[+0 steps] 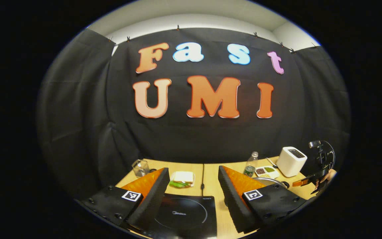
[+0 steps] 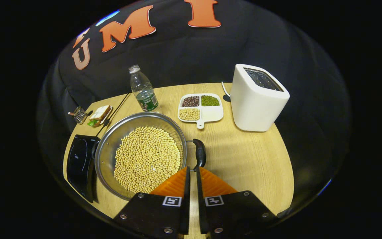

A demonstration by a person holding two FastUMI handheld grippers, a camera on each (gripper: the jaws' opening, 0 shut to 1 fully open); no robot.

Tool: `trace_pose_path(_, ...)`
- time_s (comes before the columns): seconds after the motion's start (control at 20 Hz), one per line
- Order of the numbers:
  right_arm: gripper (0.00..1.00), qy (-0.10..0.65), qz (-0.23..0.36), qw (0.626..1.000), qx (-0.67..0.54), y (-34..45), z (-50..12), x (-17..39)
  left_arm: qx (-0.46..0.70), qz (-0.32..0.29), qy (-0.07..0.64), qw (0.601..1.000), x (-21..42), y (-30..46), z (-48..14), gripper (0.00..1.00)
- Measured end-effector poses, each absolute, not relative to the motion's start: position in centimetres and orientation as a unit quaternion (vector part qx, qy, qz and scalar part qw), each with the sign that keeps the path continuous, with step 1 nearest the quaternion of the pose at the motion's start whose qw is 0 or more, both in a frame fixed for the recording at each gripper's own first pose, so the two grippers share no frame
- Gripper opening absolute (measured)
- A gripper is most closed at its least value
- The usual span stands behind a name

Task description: First push the handle of the pot to place it horizontally, then grasp the pot with both hands and set it on the induction cooktop.

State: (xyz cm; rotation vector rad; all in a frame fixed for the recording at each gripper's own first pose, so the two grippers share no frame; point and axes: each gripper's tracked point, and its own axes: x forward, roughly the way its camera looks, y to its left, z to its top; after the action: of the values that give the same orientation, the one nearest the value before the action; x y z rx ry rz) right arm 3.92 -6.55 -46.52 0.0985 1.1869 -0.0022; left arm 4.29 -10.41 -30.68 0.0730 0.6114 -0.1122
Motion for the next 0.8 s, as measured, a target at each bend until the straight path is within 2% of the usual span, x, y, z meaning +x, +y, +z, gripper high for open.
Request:
trace_pose_path(0.1,0.20,0.555,0.003,0.829,0.062,-6.0,-46.0,4.2,0.021,-0.080,0.367,0.926,3.3,-13.1,-35.1,0.96)
trace_pose_path(0.15,0.19,0.554,0.006,0.830,0.070,-5.8,-45.9,4.4,0.020,-0.093,0.397,0.913,3.0,-14.3,-37.1,0.97)
trace_pose_path(0.2,0.30,0.554,0.009,0.829,0.073,-5.7,-45.9,4.7,0.018,-0.103,0.422,0.901,2.5,-15.4,-38.7,0.97)
trace_pose_path(0.25,0.35,0.553,0.010,0.830,0.075,-5.7,-46.0,4.9,0.013,-0.111,0.443,0.890,2.3,-16.4,-40.3,0.96)
trace_pose_path(0.3,0.47,0.553,0.013,0.829,0.076,-5.5,-46.2,5.0,0.009,-0.117,0.461,0.880,1.9,-17.3,-41.6,0.97)
trace_pose_path(0.4,0.63,0.558,0.020,0.825,0.084,-4.8,-46.5,5.1,0.003,-0.122,0.487,0.865,1.6,-18.8,-43.9,0.97)
trace_pose_path(0.5,0.73,0.562,0.021,0.823,0.079,-4.7,-47.3,5.3,-0.003,-0.126,0.508,0.852,1.6,-20.1,-46.4,0.97)
trace_pose_path(0.55,0.75,0.564,0.019,0.822,0.074,-4.9,-47.8,5.4,-0.003,-0.124,0.518,0.847,1.5,-20.7,-47.8,0.94)
trace_pose_path(0.6,0.79,0.567,0.017,0.820,0.070,-4.9,-48.3,5.5,-0.001,-0.124,0.528,0.840,1.5,-21.0,-49.0,0.97)
trace_pose_path(0.8,0.85,0.580,0.005,0.813,0.051,-5.7,-50.4,5.8,0.004,-0.126,0.571,0.811,0.9,-22.2,-54.1,0.98)
